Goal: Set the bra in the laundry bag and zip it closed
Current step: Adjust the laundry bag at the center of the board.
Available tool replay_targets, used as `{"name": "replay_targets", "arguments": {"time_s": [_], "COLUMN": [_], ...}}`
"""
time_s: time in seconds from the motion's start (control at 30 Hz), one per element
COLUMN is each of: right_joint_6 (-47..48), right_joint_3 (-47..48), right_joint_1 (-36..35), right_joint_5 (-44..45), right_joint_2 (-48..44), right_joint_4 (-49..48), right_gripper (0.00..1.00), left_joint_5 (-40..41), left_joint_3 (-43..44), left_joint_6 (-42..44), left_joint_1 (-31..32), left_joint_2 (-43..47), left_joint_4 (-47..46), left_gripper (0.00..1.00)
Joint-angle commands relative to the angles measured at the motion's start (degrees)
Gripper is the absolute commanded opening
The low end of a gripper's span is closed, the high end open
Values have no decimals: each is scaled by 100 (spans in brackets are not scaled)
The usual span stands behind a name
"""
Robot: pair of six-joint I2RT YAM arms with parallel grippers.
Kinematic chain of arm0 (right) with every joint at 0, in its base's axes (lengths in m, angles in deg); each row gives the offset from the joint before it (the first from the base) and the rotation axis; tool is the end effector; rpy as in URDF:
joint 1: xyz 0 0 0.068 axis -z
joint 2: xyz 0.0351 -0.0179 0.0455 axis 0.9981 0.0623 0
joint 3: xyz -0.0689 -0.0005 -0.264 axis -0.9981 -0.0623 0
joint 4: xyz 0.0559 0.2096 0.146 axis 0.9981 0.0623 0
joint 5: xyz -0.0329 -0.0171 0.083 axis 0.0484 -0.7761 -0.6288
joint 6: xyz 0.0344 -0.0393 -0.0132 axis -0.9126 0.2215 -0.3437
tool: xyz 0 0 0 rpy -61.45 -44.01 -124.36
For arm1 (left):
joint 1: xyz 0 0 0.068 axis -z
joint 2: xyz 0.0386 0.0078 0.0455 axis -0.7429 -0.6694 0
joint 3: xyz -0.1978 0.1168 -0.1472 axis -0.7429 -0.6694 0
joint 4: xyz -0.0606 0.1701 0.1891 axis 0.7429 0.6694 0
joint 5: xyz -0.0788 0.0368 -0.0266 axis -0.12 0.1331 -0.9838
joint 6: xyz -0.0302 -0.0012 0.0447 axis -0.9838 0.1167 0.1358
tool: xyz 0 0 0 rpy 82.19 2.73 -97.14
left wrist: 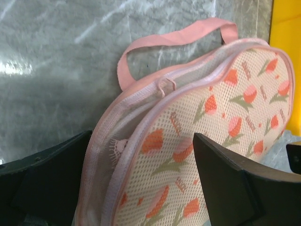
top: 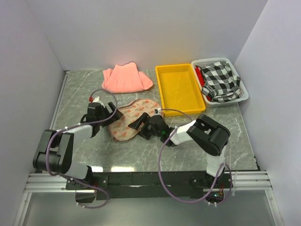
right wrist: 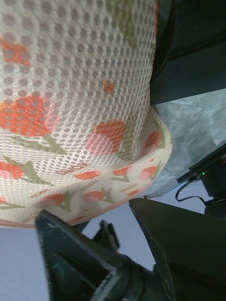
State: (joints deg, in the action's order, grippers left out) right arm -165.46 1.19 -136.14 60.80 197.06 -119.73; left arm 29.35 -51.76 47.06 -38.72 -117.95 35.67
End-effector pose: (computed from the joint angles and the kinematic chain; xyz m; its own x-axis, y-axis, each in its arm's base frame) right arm 0.2302 0.2745 0.1217 -0.8354 0.5111 -0.2023 0.0701 0.4641 0.8830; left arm 0.2745 -0.0518 0.1563 -0.6468 -0.5184 -0.5594 -0.1158 0.7917 -0.5999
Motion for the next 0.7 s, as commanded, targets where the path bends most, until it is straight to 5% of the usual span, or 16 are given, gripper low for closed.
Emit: {"name": "replay_targets", "arguments": {"time_s": [0.0, 0.17, 0.43, 0.67], "right_joint_6": [266, 91, -436, -244], "right_joint_3": [28, -270, -693, -841], "right_joint_1": [67, 251, 304, 296], "right_joint_5": [542, 429, -46, 286], "right_joint_2": [-205, -294, 461, 121], "right_joint_4": [570, 510, -1001, -600], "right_gripper": [87, 88, 87, 88], "left_joint_5": [410, 744, 973, 1052], "left_joint_3": [-284, -654, -716, -611], "left_joint_6": [-361, -617, -652, -652], "left_joint_1": [278, 410, 568, 604], "left_joint_2": [548, 1015, 1192, 1025], "left_joint_4": [8, 69, 315, 377], "left_gripper": [93, 91, 87, 84]}}
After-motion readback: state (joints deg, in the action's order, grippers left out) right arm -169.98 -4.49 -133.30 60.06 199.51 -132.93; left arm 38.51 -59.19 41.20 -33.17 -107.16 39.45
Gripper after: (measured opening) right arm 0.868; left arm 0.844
